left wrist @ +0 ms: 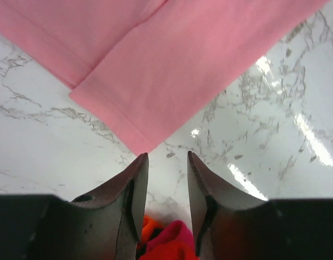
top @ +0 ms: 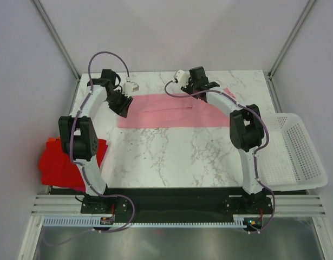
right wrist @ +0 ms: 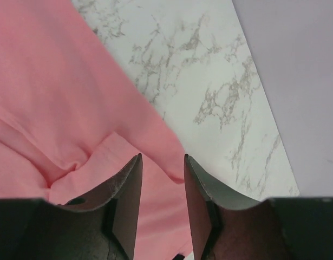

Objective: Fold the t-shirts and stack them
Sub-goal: Fold the tshirt

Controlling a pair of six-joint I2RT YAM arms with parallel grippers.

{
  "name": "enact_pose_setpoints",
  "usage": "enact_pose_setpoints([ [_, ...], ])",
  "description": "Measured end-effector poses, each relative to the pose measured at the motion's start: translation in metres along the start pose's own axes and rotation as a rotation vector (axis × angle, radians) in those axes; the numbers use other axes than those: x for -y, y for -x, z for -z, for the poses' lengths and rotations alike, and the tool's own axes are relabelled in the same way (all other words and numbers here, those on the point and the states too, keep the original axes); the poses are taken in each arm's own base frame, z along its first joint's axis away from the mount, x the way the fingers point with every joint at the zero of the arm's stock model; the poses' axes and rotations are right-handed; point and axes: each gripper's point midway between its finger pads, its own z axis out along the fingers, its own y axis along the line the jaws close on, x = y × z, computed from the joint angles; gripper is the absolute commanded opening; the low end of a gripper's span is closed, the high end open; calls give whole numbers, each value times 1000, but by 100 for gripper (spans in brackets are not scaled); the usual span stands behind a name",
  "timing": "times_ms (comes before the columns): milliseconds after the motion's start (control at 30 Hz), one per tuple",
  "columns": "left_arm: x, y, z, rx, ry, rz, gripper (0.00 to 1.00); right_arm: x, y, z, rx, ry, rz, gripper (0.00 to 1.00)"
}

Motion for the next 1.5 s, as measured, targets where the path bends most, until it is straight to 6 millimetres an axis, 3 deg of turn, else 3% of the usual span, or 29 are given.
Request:
enact_pose_setpoints([
  [133,10,-19,17,-17,0,-182,41,12,-10,19,-21,-51,-43,45],
  [300,5,-53,-6,-134,-30,-318,39,27,-11,48,-13,-101,-80,45],
  [433,0,-65,-25,-186,-54,-344,39,27,-13,58,-14,-110,-82,45],
  [867,-8,-57,-51,-192,-42,-368,39,7,-34,61,-63,-68,-72,45],
  [1233,-18,-53,-49,-206,10,-383,45,2,-42,68,-76,-60,-66,45],
  [1500,-21,-59,-56,-231,10,-380,43,-1,-44,67,-81,-55,-65,45],
])
